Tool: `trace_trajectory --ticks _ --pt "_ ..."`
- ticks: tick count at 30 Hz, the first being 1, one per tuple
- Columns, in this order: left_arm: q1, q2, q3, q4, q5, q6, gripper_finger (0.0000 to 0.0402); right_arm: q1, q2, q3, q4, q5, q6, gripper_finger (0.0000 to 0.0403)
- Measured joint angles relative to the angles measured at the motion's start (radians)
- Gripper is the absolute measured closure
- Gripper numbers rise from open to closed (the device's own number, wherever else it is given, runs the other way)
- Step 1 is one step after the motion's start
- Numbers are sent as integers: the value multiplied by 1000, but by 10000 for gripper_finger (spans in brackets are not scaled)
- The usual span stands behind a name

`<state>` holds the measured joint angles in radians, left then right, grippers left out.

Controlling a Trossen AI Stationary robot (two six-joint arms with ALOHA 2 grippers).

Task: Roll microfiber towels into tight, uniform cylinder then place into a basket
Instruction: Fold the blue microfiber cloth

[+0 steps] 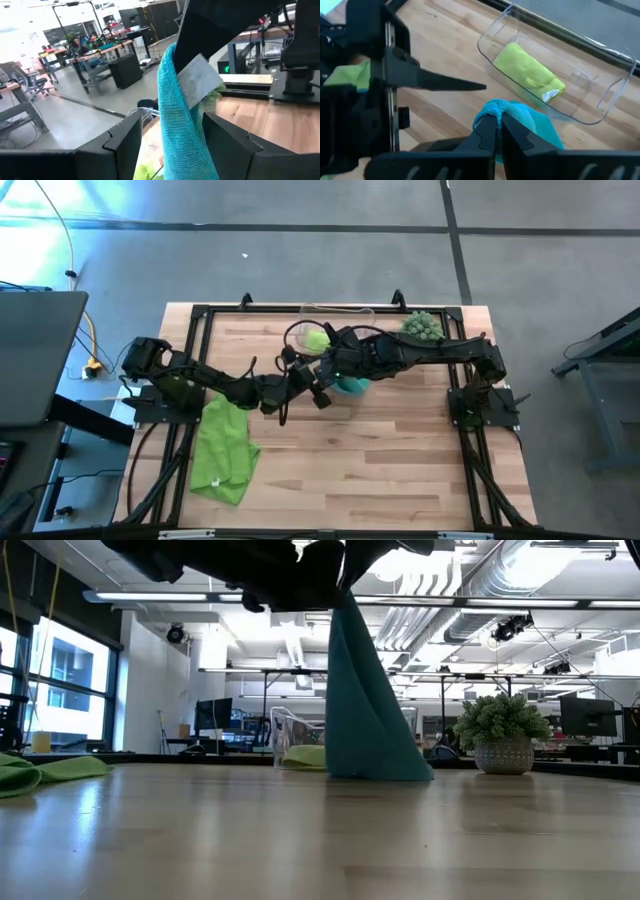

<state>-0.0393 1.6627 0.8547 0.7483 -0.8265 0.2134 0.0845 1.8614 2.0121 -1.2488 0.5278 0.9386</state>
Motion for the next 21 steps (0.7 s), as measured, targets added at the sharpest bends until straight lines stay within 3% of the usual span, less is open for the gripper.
trace_trajectory --ticks 9,16,21 --pt "0 0 0 -217 -89 -88 204 1 0 0 -11 -2 -58 402" --pt "-1 0 0 -473 -126 -309 204 1 0 0 -11 -2 -94 402" --pt "-1 0 -1 -592 -99 -436 204 1 0 0 -11 -2 -110 402"
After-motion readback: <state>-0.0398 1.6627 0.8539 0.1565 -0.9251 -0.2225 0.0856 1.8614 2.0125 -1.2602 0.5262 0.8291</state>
